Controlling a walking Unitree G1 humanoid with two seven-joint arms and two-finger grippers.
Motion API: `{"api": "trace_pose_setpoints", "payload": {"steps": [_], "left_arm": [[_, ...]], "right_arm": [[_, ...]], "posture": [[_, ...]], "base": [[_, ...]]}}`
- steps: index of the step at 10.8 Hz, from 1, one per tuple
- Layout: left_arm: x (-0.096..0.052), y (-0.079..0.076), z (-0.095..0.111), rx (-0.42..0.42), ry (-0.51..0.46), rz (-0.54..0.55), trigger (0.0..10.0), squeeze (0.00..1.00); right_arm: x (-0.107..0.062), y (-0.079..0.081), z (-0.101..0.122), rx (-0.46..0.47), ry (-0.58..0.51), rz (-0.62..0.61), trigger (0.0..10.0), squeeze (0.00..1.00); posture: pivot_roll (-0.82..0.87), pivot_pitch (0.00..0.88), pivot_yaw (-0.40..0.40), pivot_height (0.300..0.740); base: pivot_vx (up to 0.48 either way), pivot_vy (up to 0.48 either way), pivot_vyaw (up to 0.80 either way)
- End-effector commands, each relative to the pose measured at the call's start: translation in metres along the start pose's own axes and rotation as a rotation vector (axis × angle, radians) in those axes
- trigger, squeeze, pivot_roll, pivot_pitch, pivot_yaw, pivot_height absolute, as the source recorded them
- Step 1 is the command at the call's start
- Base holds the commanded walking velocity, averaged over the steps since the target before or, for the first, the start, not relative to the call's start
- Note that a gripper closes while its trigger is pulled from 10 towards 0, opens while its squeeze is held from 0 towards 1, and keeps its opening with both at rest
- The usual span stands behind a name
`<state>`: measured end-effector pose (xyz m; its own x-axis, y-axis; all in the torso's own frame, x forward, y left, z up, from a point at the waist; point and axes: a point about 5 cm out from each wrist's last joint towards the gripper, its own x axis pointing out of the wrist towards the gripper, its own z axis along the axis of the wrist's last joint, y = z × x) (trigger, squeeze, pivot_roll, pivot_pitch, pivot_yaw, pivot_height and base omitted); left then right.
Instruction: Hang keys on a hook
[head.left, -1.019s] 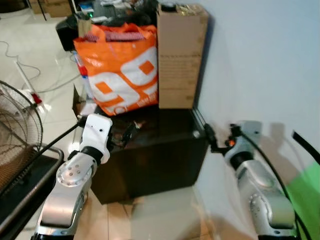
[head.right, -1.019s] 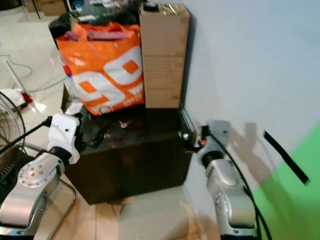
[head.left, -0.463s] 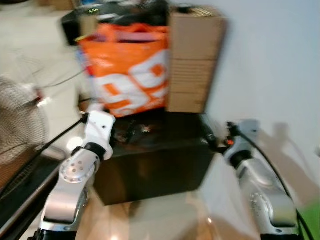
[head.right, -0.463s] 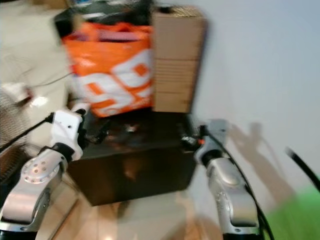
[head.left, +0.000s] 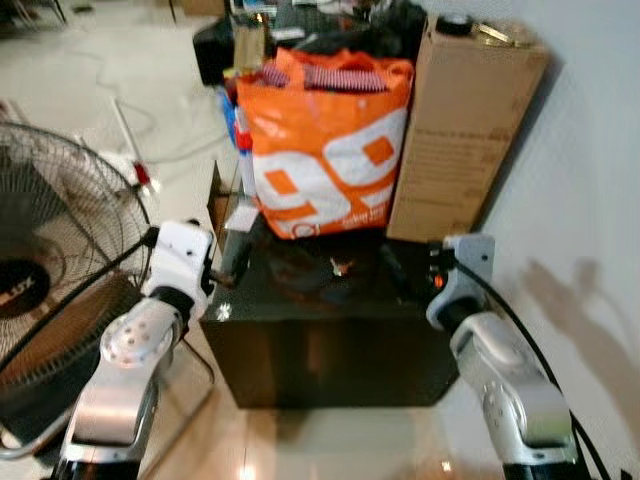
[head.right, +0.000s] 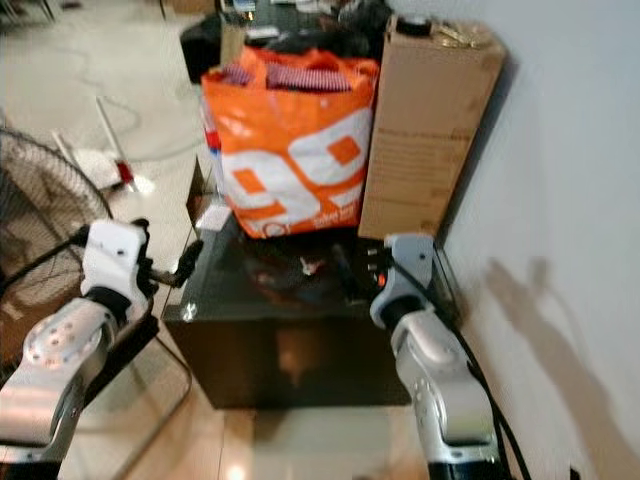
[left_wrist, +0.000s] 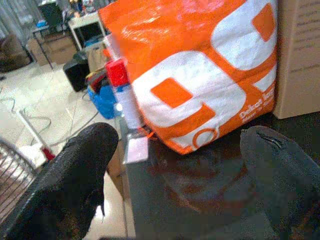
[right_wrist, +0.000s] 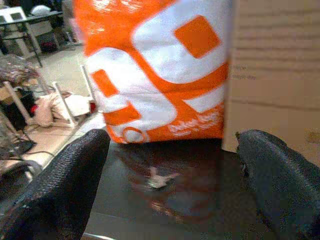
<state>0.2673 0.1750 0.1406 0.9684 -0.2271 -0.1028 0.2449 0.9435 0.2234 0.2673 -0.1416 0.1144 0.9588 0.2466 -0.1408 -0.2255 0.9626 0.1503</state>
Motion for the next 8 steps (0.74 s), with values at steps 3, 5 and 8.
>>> {"api": "trace_pose_setpoints", "payload": {"steps": [3, 5, 8], "left_arm": [[0.001, -0.0012, 0.0013, 0.013, -0.004, -0.008, 10.0, 0.0], [0.0003, 0.0004, 0.001, 0.017, -0.005, -0.01, 10.0, 0.0], [-0.0002, -0.0052, -0.0007, 0.016, -0.006, -0.029, 10.0, 0.0]], "right_arm": [[0.0017, -0.0087, 0.0028, -0.017, -0.013, -0.035, 10.0, 1.0], [0.0043, -0.0092, 0.0049, -0.019, -0.021, -0.04, 10.0, 1.0], [0.0048, -0.0064, 0.004, -0.024, -0.023, -0.021, 10.0, 1.0]], "posture": [[0.02, 0.0, 0.017, 0.74], [0.02, 0.0, 0.009, 0.74], [0.02, 0.0, 0.003, 0.74]], "base": [[0.292, 0.0, 0.0], [0.294, 0.0, 0.0], [0.3, 0.0, 0.0]]}}
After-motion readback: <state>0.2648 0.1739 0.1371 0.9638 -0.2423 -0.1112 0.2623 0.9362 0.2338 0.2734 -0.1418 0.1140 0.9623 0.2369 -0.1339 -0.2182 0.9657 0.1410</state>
